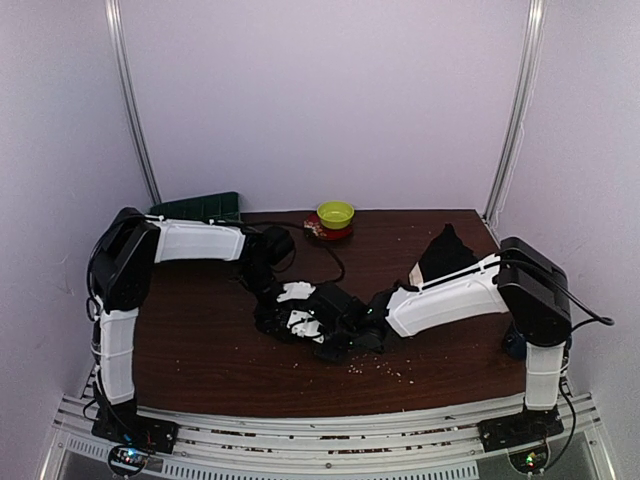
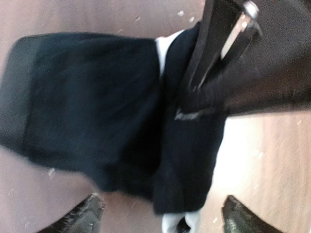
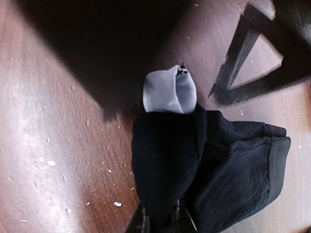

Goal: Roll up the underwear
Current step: Roll the underwear at the center of the board.

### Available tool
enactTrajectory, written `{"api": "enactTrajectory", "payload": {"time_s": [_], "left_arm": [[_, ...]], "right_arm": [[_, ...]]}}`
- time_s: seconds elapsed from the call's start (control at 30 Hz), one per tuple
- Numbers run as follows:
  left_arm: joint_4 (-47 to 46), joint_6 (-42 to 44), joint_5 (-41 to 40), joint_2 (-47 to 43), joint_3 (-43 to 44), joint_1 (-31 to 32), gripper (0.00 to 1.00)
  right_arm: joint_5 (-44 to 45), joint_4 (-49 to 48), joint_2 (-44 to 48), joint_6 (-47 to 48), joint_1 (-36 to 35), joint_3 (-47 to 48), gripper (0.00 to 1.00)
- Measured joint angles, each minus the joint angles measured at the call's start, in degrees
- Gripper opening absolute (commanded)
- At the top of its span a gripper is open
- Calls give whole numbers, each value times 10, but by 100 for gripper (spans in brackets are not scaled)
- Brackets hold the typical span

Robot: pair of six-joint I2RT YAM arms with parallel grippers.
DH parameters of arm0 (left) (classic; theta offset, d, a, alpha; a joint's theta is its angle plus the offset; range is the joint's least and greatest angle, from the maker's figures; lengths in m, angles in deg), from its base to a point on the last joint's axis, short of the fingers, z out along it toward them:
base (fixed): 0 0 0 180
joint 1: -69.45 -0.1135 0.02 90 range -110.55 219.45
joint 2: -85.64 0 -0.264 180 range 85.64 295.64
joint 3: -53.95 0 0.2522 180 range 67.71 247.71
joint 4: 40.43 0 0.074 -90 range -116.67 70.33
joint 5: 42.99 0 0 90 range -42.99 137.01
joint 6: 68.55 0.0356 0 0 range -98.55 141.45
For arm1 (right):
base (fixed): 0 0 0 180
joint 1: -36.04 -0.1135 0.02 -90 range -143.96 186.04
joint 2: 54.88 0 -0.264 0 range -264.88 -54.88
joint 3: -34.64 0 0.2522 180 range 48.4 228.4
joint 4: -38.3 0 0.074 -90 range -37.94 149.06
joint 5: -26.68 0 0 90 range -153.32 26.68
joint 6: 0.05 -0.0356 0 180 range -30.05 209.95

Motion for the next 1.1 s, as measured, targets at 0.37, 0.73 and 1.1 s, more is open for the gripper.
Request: {"api": "enactTrajectory", "payload": {"time_s": [0.37, 0.73, 1.1], "left_arm": [[-306, -23, -57, -309, -302, -63, 98], [-634, -20, -76, -454, -501, -68, 98], [-747, 143, -107, -399, -608, 71, 95]], "right_arm": [[-181, 99, -6, -72, 77, 58, 0], [-362, 192, -48, -99, 142, 127, 0], [-494, 187, -63, -128, 172, 108, 0]]}}
